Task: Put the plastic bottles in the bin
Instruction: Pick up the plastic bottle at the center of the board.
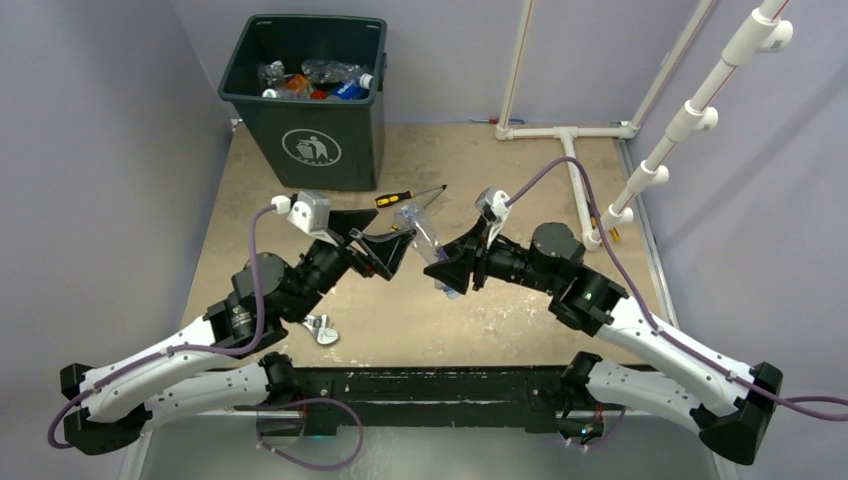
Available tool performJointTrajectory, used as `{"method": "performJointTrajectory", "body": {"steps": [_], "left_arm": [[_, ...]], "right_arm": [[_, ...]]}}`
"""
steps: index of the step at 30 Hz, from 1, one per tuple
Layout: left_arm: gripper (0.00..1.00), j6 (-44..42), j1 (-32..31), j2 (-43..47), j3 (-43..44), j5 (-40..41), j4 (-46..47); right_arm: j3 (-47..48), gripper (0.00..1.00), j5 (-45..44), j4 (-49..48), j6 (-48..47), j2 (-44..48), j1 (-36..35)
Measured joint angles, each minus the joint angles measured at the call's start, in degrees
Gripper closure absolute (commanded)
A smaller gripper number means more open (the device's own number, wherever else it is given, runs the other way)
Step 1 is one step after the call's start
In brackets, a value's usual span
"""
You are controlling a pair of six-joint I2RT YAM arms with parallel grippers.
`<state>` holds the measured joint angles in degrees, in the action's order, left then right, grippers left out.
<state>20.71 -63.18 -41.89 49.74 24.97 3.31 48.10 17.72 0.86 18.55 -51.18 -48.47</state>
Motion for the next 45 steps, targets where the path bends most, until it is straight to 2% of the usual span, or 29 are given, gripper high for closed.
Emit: {"method": "performJointTrajectory", "body": {"steps": [8,13,20,24,27,29,32,33,34,35,38,41,45], "left_arm": [[0.08,-1.5,0.0,2.3,0.0,-3.2,-1.7],[0.07,1.3,0.0,2.5,0.0,-5.9,-1.3],[0.08,5.6,0.0,-0.1,0.1,-10.1,1.7],[0.17,7.5,0.0,-3.0,0.2,-10.9,1.7],[0.36,8.4,0.0,-4.1,0.2,-11.1,1.2],[0.52,8.8,0.0,-4.0,0.2,-11.5,1.5],[0.72,8.9,-0.1,-4.1,0.3,-11.2,1.5],[0.76,9.0,-0.1,-4.1,0.3,-11.2,1.4],[0.80,9.0,-0.1,-4.2,0.3,-11.1,1.6],[0.84,8.7,-0.1,-4.2,0.4,-10.9,1.5],[0.85,7.5,-0.2,-4.6,1.7,-9.6,0.9],[0.81,3.6,-0.2,-6.4,6.1,-5.9,-0.5],[0.78,-7.4,-0.2,-11.7,17.4,3.7,-0.1]], "right_arm": [[-4.8,0.85,-0.4,-12.0,-2.3,3.5,-2.3],[-6.8,0.86,-0.4,-18.0,-2.3,2.7,-4.0],[-7.0,0.87,-4.5,-22.6,-4.5,1.3,-10.6],[-7.0,0.87,-7.8,-23.7,-6.0,1.3,-13.6],[-7.0,0.87,-9.8,-24.5,-6.7,1.3,-14.7],[-7.1,0.80,-11.0,-24.8,-7.2,1.3,-14.9],[-7.2,0.43,-11.9,-25.2,-7.7,1.0,-15.1],[-7.2,0.27,-12.2,-25.3,-7.7,0.9,-15.2],[-7.2,0.07,-12.7,-25.3,-7.8,0.9,-15.3],[-7.2,0.02,-12.9,-25.0,-7.4,0.9,-15.2],[-7.2,0.01,-14.0,-23.9,-7.0,1.1,-15.2],[-6.6,0.01,-14.8,-21.0,-6.2,2.0,-15.2],[-4.4,0.01,-15.9,-16.1,-5.7,5.6,-15.2]]}}
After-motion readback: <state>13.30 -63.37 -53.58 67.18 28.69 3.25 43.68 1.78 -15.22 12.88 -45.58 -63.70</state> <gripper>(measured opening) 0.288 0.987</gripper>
